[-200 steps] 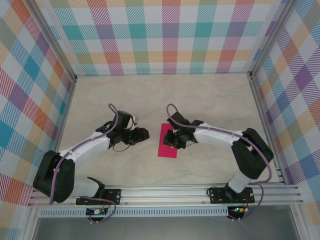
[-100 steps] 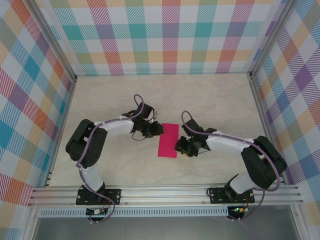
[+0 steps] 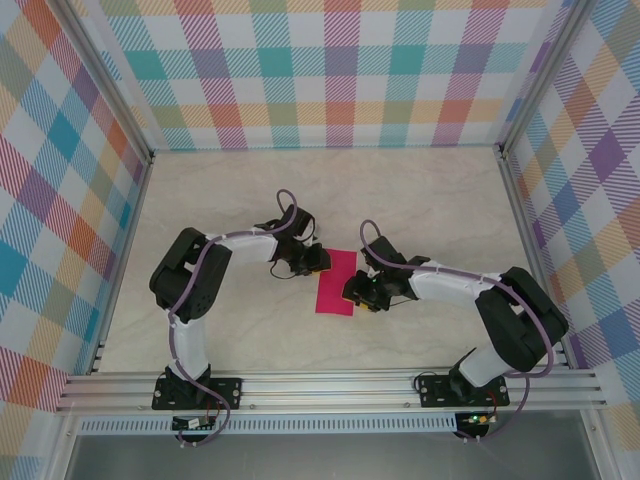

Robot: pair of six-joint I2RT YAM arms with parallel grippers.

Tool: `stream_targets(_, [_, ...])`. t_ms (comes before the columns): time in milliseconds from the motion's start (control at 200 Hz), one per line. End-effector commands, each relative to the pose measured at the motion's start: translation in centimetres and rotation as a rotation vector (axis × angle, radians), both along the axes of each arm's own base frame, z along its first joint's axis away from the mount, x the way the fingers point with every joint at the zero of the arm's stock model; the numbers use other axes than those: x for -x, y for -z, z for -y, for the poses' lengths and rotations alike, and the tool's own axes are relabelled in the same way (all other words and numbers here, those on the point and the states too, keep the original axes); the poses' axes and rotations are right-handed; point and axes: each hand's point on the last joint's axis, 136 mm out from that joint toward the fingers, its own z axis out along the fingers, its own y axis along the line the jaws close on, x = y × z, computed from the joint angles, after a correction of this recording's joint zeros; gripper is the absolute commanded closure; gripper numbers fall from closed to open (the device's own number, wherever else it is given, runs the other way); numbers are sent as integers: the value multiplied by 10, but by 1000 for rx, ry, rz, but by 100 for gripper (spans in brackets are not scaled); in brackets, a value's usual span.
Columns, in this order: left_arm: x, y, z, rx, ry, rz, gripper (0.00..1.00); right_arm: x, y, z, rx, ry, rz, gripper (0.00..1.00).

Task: Fold a paper plane with a square sheet of paper (pick it up from the middle)
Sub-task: Turn over the paper at the center of the table, then third fold the triangle at the center of the table.

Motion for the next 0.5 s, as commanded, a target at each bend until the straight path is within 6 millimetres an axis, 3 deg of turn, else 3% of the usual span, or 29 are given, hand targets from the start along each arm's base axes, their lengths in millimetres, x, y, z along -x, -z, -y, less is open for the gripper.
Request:
stream_targets(0, [3, 9, 2, -26, 24, 5, 80, 2, 2, -6, -35, -7, -13, 60])
stream_targets(320, [8, 14, -4, -45, 25, -3, 81, 2, 9, 6, 29, 27, -14, 56])
stream_targets(495, [10, 14, -5, -49, 27, -4, 81, 4, 17, -5, -20, 8, -43, 58])
